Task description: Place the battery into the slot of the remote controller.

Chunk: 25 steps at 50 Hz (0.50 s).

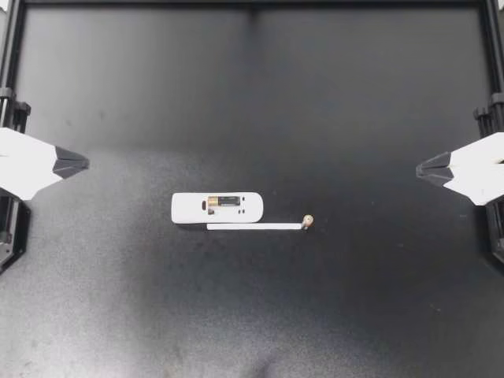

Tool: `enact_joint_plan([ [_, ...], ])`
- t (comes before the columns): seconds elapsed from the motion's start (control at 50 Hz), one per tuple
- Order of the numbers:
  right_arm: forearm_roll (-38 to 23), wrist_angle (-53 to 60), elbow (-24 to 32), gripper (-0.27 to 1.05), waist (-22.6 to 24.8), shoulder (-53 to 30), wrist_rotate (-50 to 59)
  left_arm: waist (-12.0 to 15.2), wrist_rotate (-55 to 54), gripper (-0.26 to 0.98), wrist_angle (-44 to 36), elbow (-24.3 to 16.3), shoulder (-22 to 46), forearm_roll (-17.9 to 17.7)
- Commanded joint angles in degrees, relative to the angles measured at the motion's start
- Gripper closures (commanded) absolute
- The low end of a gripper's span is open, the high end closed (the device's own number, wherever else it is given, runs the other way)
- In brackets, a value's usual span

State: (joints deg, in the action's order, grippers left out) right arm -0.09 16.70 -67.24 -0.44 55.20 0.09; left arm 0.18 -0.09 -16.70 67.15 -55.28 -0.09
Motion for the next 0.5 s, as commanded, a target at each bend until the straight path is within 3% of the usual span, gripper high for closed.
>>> enact_joint_plan([
  [0.0,-0.1,0.9,0.6,0.97,0.2,-0.4,0.0,0.6,0.6,0.89,-0.8,-0.7,0.4,-0.1],
  [0.24,-0.1,-1.1,3.6,0.97,0.0,-6.8,-0.3,0.6,0.7,0.91,-1.7,-0.5,0.6,0.0],
  [0.48,-0.1,-18.2,13.7,0.97,-0.5,-20.0,-0.2,0.7,0.6,0.91,-2.9,-0.3,2.5,-0.1],
])
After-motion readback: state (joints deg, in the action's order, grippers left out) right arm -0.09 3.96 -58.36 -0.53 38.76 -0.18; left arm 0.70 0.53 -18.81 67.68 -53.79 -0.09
